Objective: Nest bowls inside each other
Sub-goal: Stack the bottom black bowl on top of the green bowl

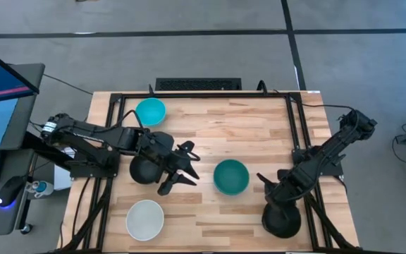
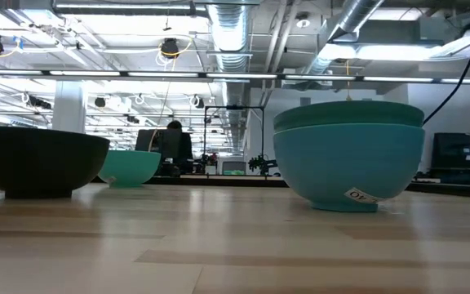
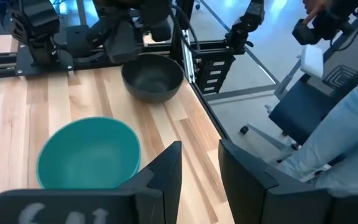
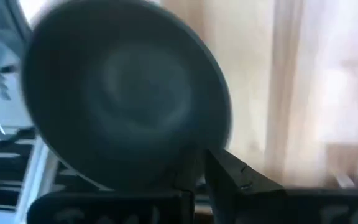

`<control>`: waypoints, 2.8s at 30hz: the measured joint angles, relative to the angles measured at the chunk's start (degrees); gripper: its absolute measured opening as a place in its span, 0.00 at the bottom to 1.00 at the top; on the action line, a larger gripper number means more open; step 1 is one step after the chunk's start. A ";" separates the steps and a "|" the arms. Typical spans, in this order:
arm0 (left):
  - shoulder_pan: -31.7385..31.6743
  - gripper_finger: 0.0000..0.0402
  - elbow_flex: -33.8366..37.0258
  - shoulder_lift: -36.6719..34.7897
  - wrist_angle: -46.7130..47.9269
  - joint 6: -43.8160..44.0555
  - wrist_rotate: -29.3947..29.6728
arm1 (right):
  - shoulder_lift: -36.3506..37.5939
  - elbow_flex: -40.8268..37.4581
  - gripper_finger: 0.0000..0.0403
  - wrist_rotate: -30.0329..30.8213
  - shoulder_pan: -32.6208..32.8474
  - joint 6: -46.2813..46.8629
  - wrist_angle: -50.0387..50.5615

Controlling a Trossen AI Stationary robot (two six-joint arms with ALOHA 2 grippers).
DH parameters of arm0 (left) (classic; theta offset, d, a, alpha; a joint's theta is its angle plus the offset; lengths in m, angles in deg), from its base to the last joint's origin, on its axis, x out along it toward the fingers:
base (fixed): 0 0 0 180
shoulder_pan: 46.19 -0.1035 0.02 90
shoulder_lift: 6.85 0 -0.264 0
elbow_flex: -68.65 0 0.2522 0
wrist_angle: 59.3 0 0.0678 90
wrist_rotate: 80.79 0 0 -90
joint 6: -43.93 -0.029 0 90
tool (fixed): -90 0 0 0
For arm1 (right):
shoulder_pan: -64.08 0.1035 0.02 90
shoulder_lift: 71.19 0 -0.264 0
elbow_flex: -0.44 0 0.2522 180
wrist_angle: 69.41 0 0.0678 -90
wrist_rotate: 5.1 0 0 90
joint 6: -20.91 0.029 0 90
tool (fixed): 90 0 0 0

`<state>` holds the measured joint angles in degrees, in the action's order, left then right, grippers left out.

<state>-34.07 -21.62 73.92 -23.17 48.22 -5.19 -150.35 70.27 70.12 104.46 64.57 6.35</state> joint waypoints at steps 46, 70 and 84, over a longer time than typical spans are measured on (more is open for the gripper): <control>-1.42 0.24 0.00 -0.09 -3.84 0.57 1.15 | -6.79 5.93 0.13 -11.80 -4.94 -5.47 -0.82; -2.10 0.24 0.00 -0.09 -3.82 0.26 -0.34 | -6.82 5.33 0.36 -8.32 -11.26 -10.62 1.74; -2.13 0.24 0.00 -0.07 -3.78 -0.99 -0.30 | -14.79 5.33 0.55 1.38 -5.85 -8.73 1.73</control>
<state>-36.21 -21.62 73.86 -26.95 47.23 -5.50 -165.14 75.60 71.51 98.62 55.84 8.08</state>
